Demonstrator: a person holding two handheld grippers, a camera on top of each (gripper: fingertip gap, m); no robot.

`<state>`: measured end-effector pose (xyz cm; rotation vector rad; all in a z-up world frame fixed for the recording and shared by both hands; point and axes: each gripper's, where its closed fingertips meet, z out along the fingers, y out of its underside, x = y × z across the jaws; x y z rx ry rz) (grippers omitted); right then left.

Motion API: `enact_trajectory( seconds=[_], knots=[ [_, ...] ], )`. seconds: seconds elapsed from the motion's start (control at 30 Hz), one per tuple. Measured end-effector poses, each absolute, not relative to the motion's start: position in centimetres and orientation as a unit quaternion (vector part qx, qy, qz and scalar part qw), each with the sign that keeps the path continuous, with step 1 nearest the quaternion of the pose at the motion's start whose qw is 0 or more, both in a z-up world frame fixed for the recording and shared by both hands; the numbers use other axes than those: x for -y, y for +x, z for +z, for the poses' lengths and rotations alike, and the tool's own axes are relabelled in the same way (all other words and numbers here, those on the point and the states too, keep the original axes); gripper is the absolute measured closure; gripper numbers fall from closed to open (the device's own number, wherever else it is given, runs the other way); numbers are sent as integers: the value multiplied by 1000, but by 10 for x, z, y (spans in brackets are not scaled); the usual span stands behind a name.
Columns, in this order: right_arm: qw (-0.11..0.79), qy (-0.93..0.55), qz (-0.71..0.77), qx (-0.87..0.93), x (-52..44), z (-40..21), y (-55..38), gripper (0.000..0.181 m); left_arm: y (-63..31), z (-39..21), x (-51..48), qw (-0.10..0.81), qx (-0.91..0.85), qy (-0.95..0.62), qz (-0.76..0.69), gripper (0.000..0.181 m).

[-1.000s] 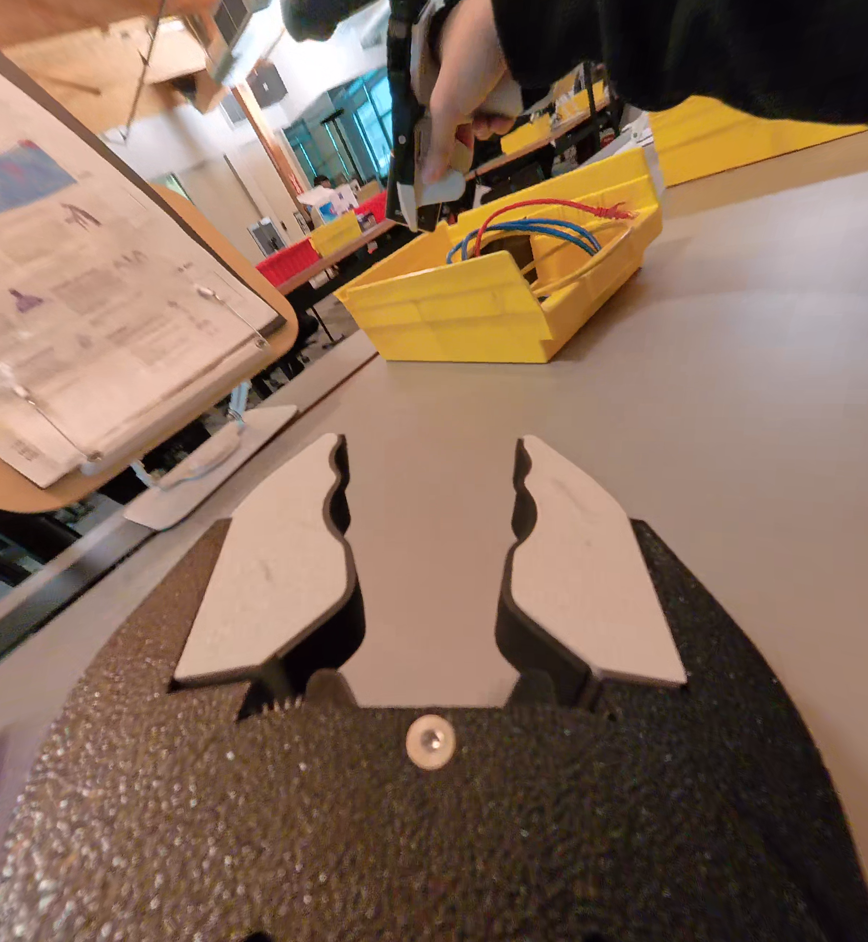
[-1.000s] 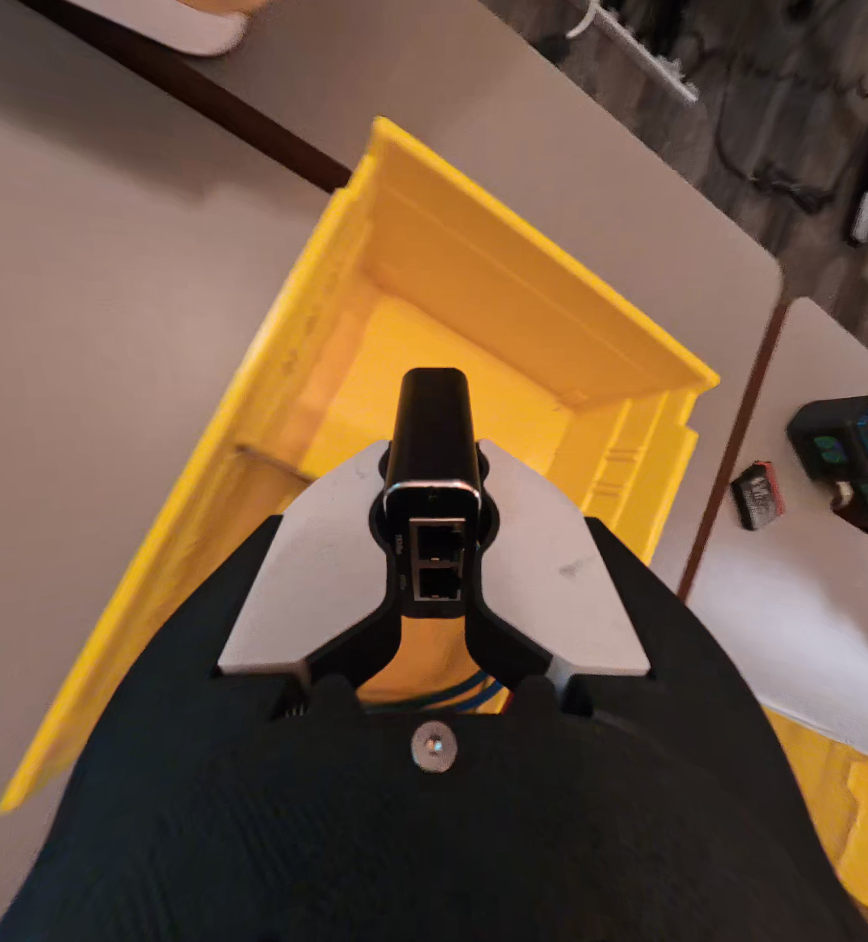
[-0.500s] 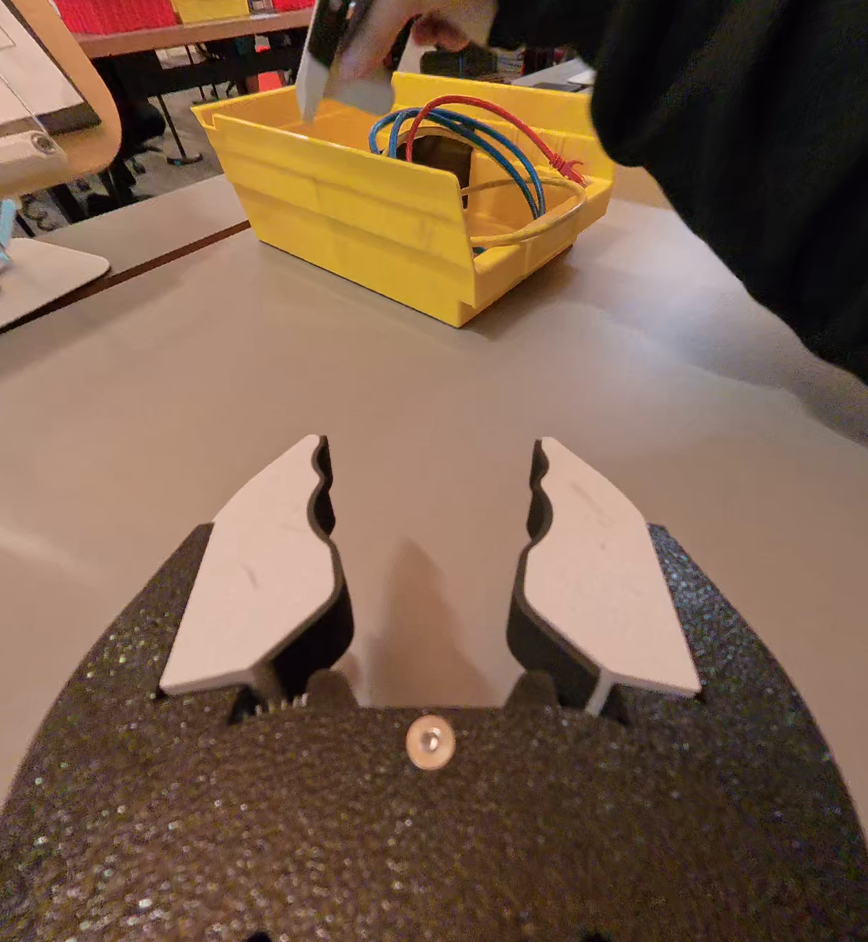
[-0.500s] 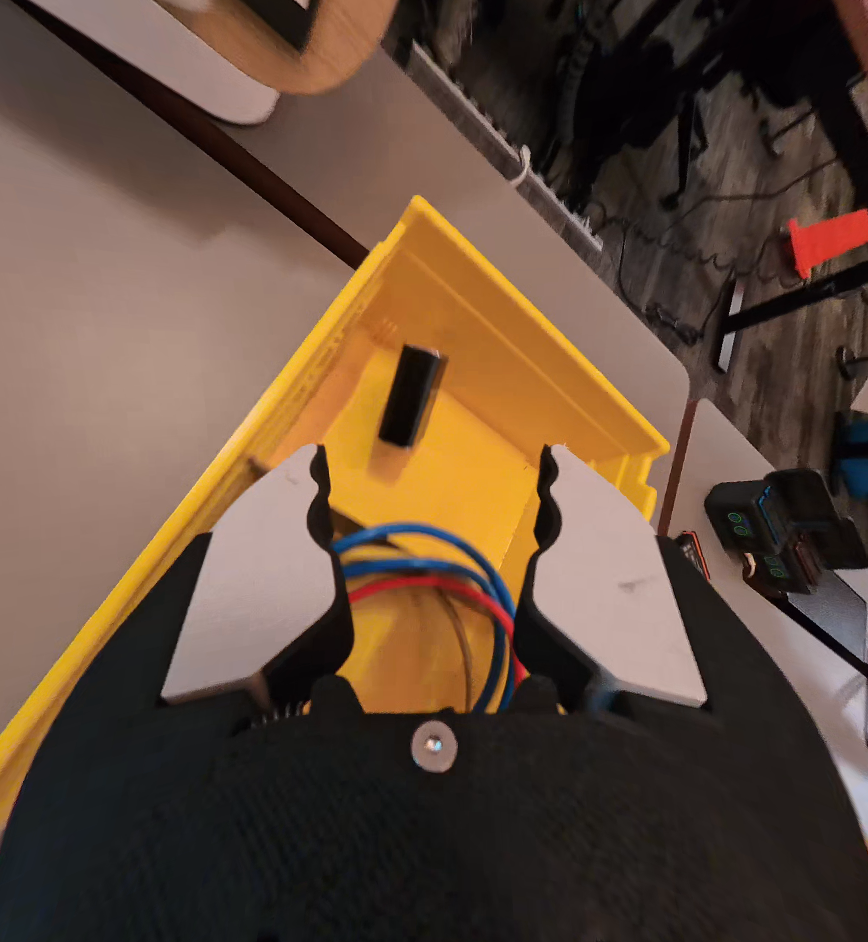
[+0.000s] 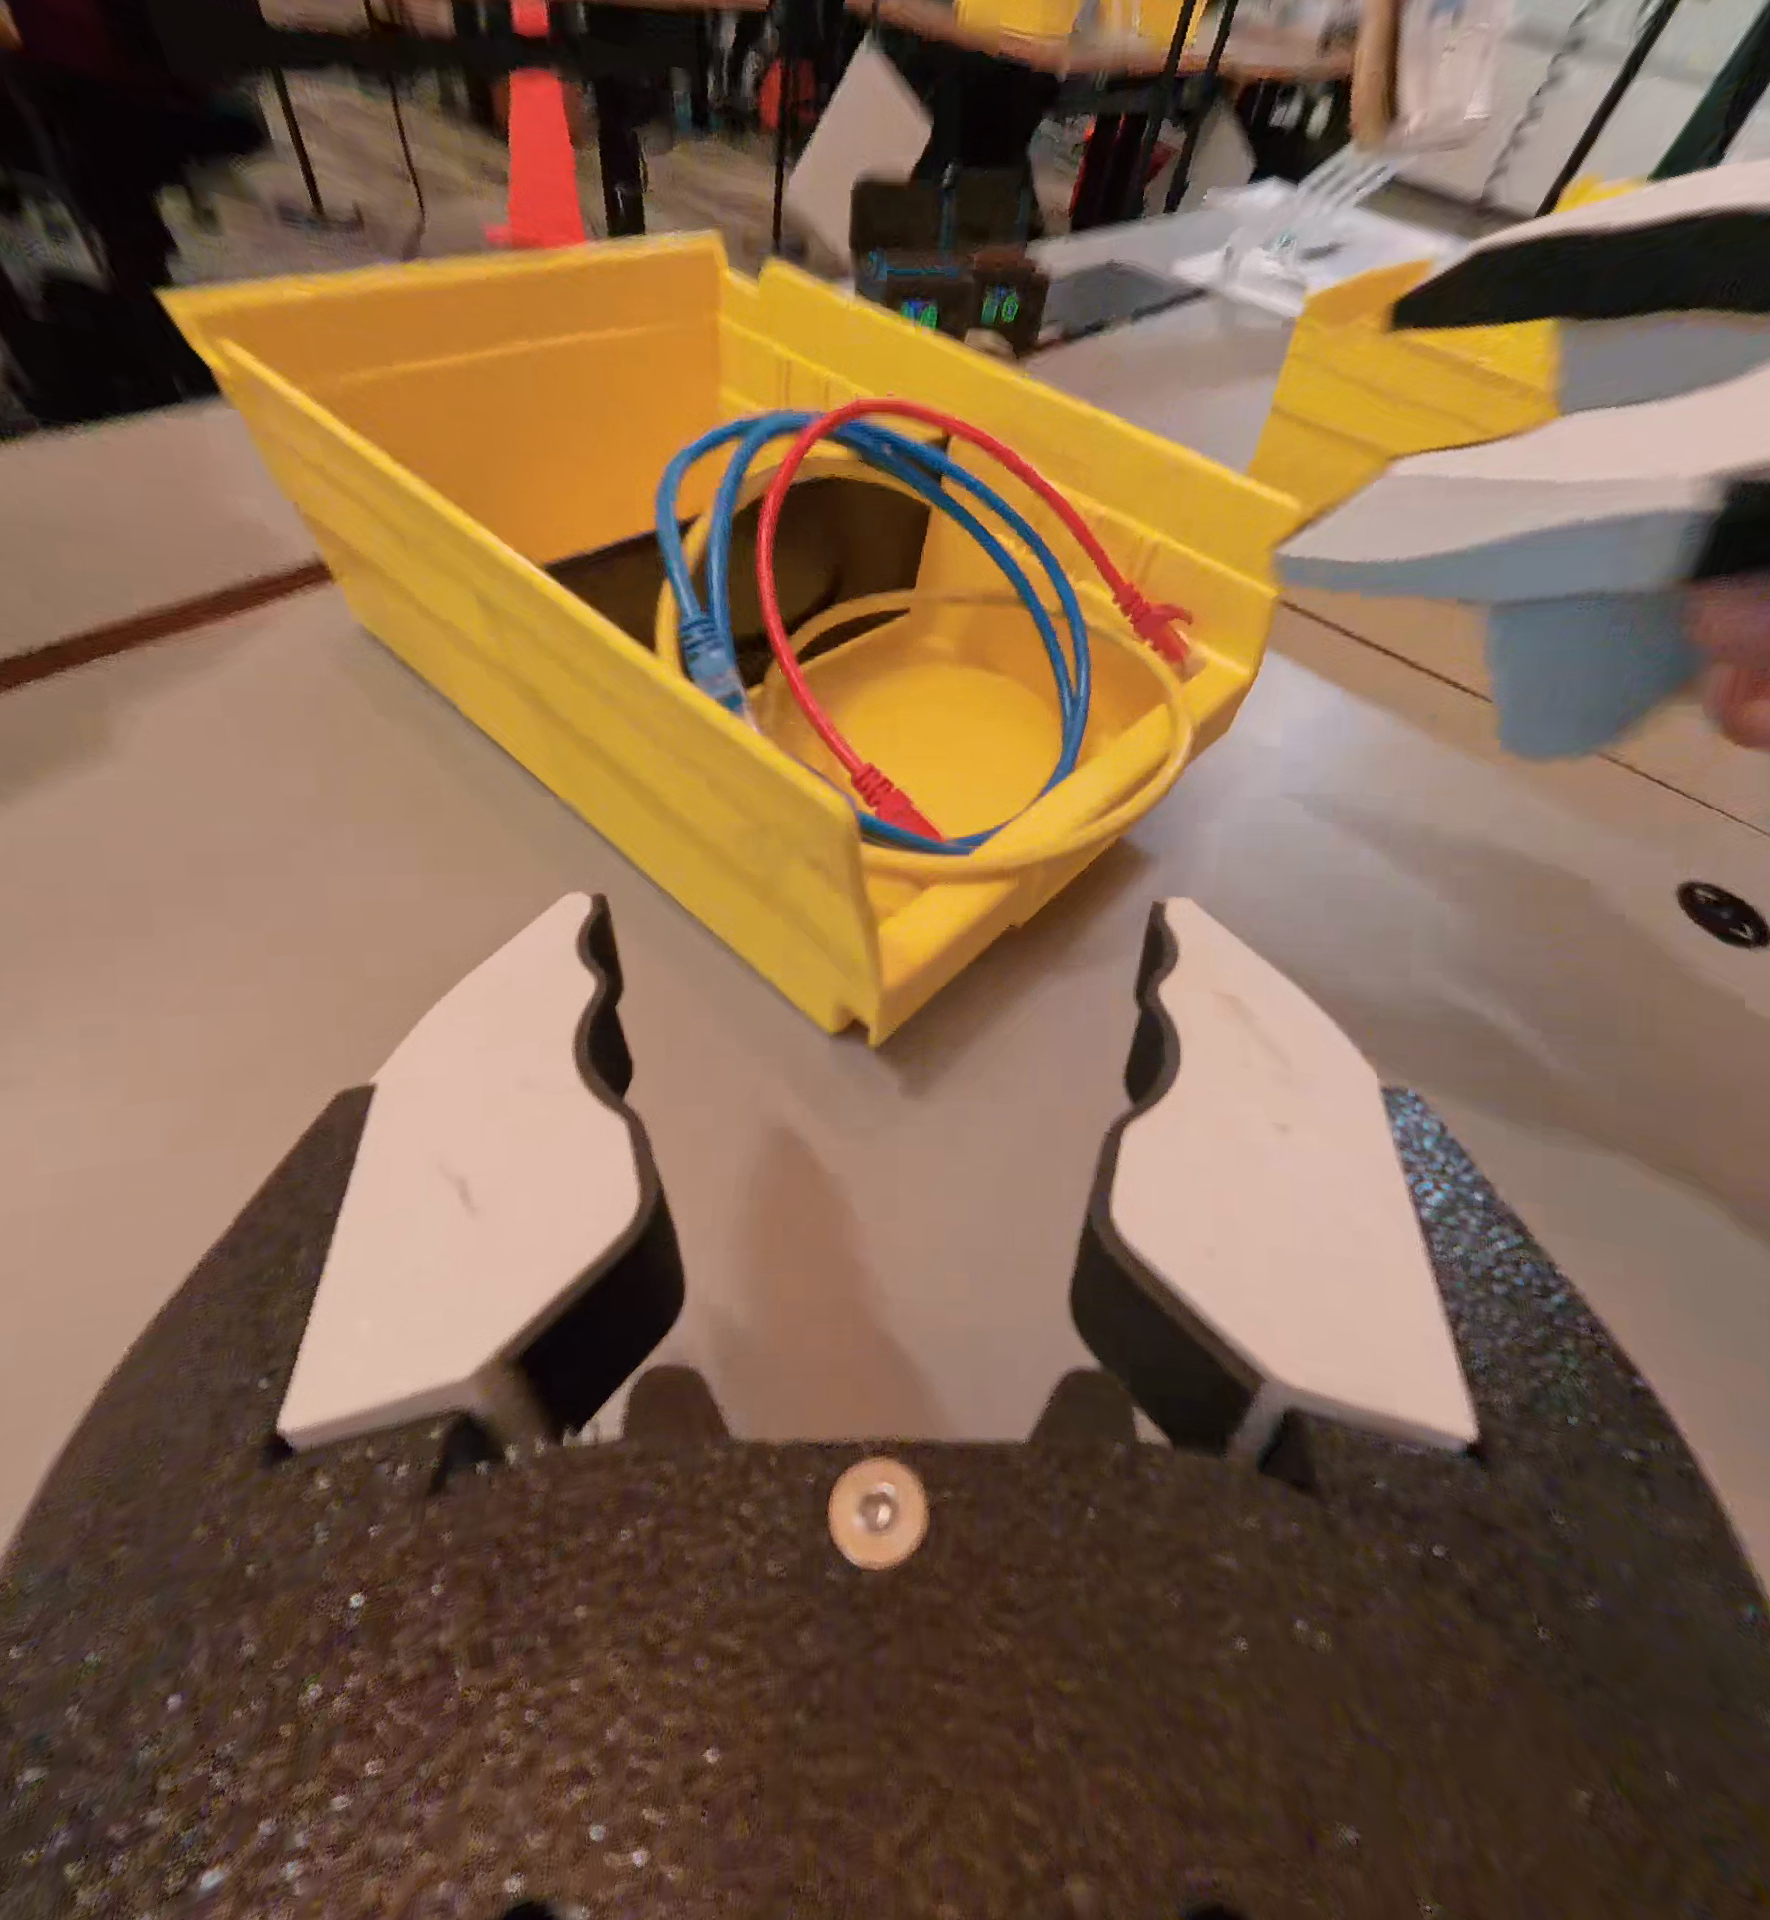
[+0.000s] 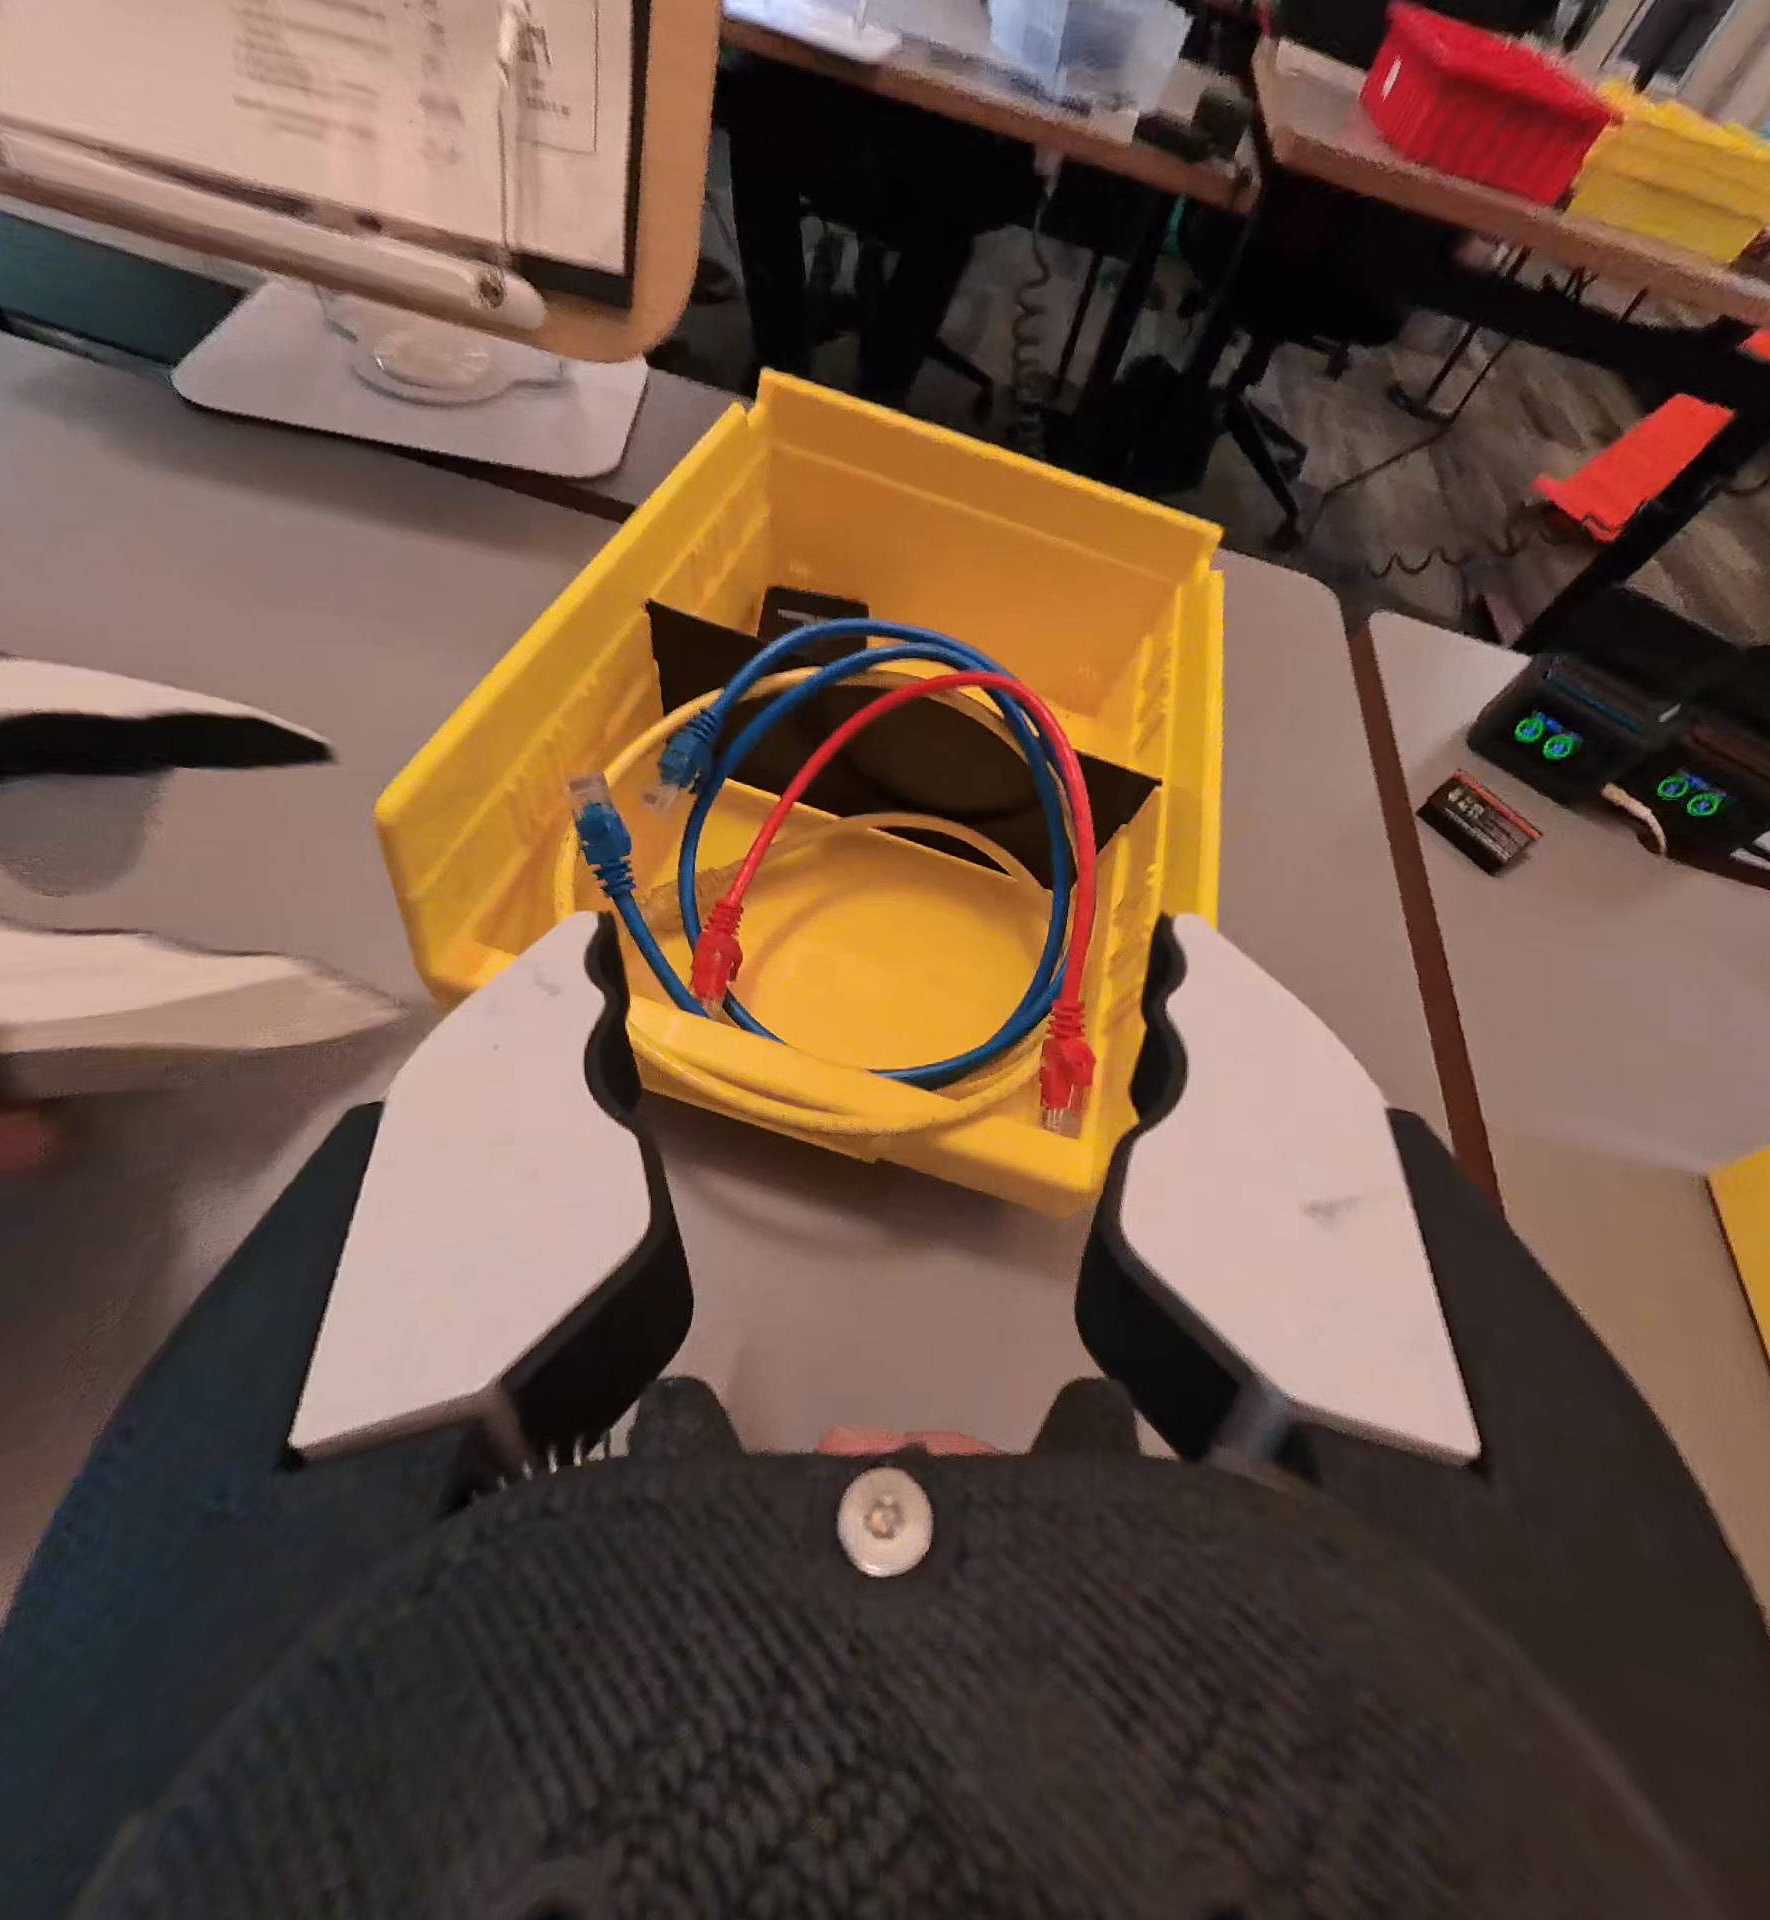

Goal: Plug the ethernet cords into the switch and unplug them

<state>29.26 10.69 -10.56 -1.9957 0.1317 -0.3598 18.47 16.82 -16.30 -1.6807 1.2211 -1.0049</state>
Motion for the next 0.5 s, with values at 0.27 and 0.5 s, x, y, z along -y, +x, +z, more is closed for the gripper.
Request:
enact_trajectory(
  seconds=[0.27, 0.5],
  knots=[
    [558, -819, -131, -11, -107, -90, 268, 89, 225, -192, -215, 424, -453, -723, -304, 154],
    [570, -814, -88, 69, -132, -82, 202, 91, 132, -190, -249, 457, -473, -704, -267, 177]
  ],
)
